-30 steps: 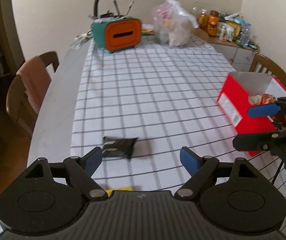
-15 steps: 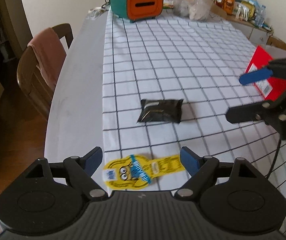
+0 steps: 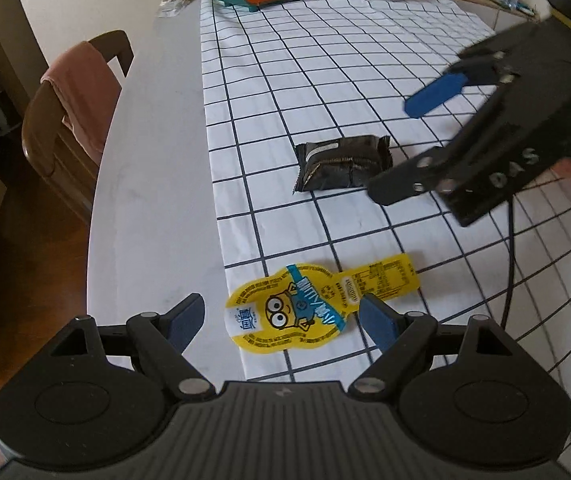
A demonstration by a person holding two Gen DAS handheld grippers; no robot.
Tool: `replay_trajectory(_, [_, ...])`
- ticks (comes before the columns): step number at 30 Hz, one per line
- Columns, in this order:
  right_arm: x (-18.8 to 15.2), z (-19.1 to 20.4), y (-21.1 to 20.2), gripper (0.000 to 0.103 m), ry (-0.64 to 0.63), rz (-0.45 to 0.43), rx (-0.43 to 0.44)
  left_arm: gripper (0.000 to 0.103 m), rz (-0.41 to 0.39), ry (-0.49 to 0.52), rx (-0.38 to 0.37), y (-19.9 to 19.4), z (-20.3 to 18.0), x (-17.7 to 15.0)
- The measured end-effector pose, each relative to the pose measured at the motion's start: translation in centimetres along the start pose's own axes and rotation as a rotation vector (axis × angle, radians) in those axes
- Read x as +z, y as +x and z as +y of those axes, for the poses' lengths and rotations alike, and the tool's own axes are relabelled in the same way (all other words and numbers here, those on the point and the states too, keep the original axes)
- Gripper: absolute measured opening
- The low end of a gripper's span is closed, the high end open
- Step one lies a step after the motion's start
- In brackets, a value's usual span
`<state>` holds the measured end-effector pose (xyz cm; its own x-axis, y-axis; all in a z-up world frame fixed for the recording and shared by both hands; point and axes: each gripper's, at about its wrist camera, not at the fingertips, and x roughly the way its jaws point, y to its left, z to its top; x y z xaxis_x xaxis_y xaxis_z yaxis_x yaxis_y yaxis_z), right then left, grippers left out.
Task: Organize snacks
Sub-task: 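Grasp the black packet with the right gripper while the left gripper grasps the yellow minion strip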
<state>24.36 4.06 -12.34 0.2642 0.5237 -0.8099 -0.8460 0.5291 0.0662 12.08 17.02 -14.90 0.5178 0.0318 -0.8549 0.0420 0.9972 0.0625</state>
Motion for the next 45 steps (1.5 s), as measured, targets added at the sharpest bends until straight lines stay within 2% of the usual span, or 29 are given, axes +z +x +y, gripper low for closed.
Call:
replay_trajectory(7, [0.6,0.4,2.5,0.088,-0.041,0.027,-0.005,0.085,0.006,0.044,-0.01,0.9,-0.2,-0.5])
replay_trajectory(18, [0.7,0.1,4.5,0.077,-0.027,0.037,-0.015,0.085,0.01,-0.001,-0.02,1.8,0.2,-0.2])
replay_trajectory(20, [0.7,0.3,4.4,0.073,-0.039,0.03,-0.013,0.085,0.007,-0.014,-0.023,1.9,0.3,-0.2])
replay_trajectory(24, [0.7,0.7,4.2,0.057,-0.064,0.016,-0.009,0.083,0.004,-0.045,-0.036,1.9,0.6,-0.4])
replay_trajectory(26, [0.6,0.8,4.0,0.051,-0.07,0.01,-0.006,0.075,-0.004,-0.051,-0.037,1.8,0.6,-0.4])
replay_trajectory(28, [0.7,0.9,4.0,0.039,-0.076,0.006,-0.004,0.07,-0.01,-0.05,-0.038,1.6,0.5,-0.4])
replay_trajectory(30, [0.6,1.0,3.8,0.036,-0.078,0.001,-0.005,0.07,-0.009,-0.051,-0.035,1.7,0.5,-0.4])
replay_trajectory(45, [-1.4,0.4,0.8,0.033,0.026,-0.038,-0.035,0.07,-0.016,-0.078,-0.023,1.2,0.4,-0.4])
